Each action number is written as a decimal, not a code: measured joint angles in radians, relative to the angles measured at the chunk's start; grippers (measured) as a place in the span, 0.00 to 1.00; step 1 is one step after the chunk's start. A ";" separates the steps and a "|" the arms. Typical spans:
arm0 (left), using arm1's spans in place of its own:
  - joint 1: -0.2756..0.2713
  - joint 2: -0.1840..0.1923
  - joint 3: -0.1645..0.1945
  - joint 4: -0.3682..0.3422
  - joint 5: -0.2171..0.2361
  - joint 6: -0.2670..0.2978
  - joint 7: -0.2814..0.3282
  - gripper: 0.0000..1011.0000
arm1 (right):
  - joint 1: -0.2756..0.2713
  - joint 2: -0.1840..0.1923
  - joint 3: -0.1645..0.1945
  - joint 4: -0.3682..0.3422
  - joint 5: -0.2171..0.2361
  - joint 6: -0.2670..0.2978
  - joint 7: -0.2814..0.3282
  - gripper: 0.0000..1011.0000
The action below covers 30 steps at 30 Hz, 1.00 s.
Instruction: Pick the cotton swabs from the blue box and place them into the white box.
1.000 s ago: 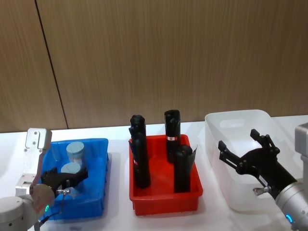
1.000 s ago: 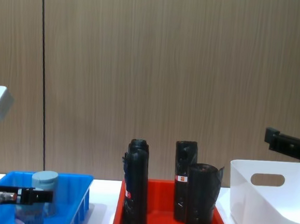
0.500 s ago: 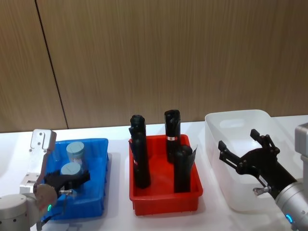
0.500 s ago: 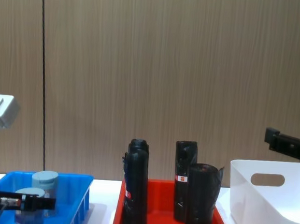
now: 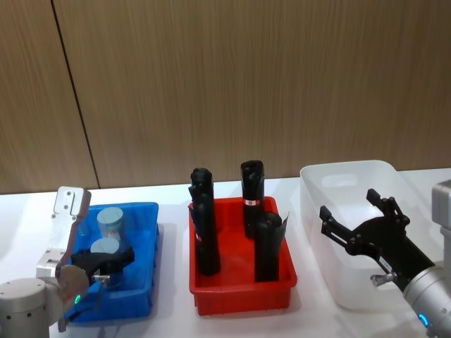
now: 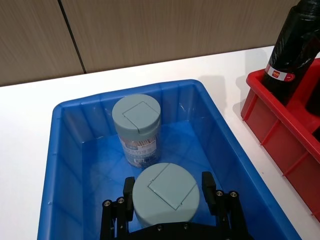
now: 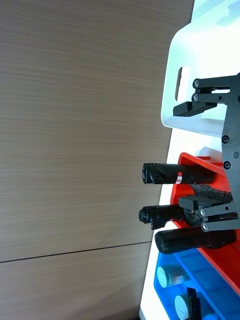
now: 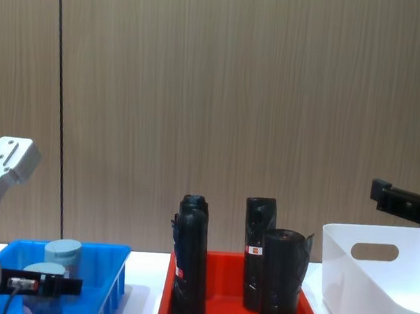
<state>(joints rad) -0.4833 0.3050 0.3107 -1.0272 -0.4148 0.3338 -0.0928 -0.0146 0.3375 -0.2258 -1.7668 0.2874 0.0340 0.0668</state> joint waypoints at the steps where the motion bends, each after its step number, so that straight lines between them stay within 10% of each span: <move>1: -0.002 -0.001 0.000 0.003 0.003 -0.002 -0.002 0.85 | 0.000 0.000 0.000 0.000 0.000 0.000 0.000 0.99; 8: -0.013 -0.007 0.003 0.019 0.023 -0.017 -0.008 0.66 | 0.000 0.000 0.000 0.000 0.000 0.000 0.000 0.99; 30: 0.043 0.024 0.001 -0.146 0.083 -0.096 -0.025 0.66 | 0.000 0.000 0.000 0.000 0.000 0.000 0.000 0.99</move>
<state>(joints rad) -0.4406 0.3294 0.3119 -1.1735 -0.3316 0.2380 -0.1179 -0.0147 0.3375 -0.2258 -1.7668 0.2874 0.0340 0.0667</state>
